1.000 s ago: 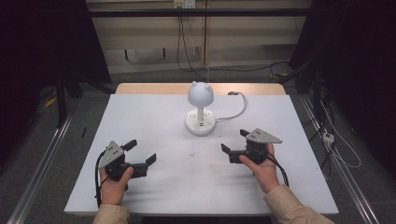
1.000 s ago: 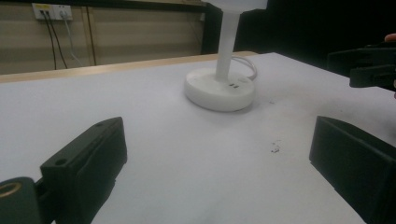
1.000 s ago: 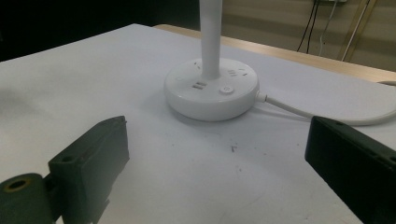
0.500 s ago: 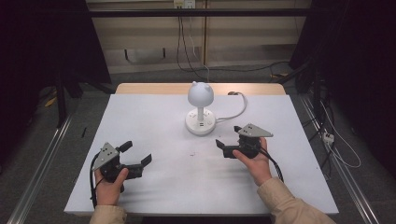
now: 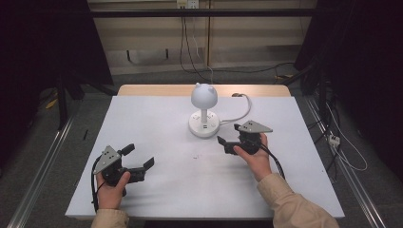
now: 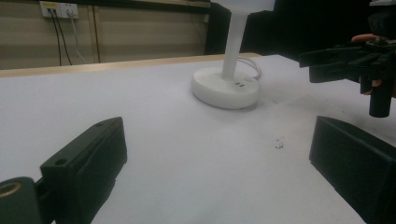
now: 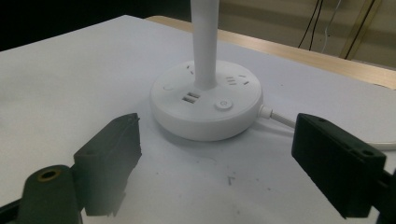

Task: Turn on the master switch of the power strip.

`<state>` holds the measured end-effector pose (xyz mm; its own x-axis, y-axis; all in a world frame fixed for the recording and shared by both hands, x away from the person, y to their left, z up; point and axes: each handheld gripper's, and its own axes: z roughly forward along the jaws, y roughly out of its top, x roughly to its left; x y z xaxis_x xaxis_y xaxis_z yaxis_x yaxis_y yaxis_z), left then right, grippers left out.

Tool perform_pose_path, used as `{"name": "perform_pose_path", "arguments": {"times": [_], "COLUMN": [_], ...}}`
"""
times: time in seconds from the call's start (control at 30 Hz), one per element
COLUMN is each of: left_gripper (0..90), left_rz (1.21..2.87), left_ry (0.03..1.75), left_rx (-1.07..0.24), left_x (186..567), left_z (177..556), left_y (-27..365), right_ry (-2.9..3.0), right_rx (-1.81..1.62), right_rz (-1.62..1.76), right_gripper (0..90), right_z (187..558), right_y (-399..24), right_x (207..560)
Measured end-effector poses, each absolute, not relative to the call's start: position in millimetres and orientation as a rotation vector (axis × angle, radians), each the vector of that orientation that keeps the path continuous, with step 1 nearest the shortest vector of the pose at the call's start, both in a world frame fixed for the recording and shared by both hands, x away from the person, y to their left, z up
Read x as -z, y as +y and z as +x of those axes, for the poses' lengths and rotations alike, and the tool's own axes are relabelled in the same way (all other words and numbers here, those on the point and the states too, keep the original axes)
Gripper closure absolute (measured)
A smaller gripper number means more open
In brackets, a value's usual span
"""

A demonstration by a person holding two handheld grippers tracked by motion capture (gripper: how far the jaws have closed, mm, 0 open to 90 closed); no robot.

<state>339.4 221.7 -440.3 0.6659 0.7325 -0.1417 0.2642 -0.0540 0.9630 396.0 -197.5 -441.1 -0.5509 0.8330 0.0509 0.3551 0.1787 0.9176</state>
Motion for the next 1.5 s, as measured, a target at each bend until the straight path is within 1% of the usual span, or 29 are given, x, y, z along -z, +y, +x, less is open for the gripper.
{"name": "perform_pose_path", "arguments": {"times": [0.27,0.37,0.77,0.8,0.97,1.1,1.5], "left_gripper": [3.8,3.8,3.8,3.8,3.8,4.0,4.0], "left_rz": [1.623,1.618,1.615,1.615,1.611,1.61,1.605], "left_ry": [0.828,0.832,0.832,0.831,0.837,0.837,0.837], "left_rx": [-0.464,-0.461,-0.456,-0.455,-0.455,-0.453,-0.448], "left_x": [440,440,440,440,440,440,440], "left_z": [340,340,340,340,340,340,340], "left_y": [221,221,220,220,221,221,220], "right_ry": [1.986,1.98,1.974,1.977,1.986,1.996,1.999], "right_rx": [-1.343,-1.366,-1.362,-1.373,-1.375,-1.369,-1.371], "right_rz": [1.112,1.126,1.146,1.142,1.118,1.116,1.116], "right_gripper": [17.7,21.3,27.4,29.8,35.6,36.2,46.6], "right_z": [406,408,416,417,422,428,438], "right_y": [-196,-195,-194,-192,-188,-185,-182], "right_x": [438,438,443,441,437,436,437]}}
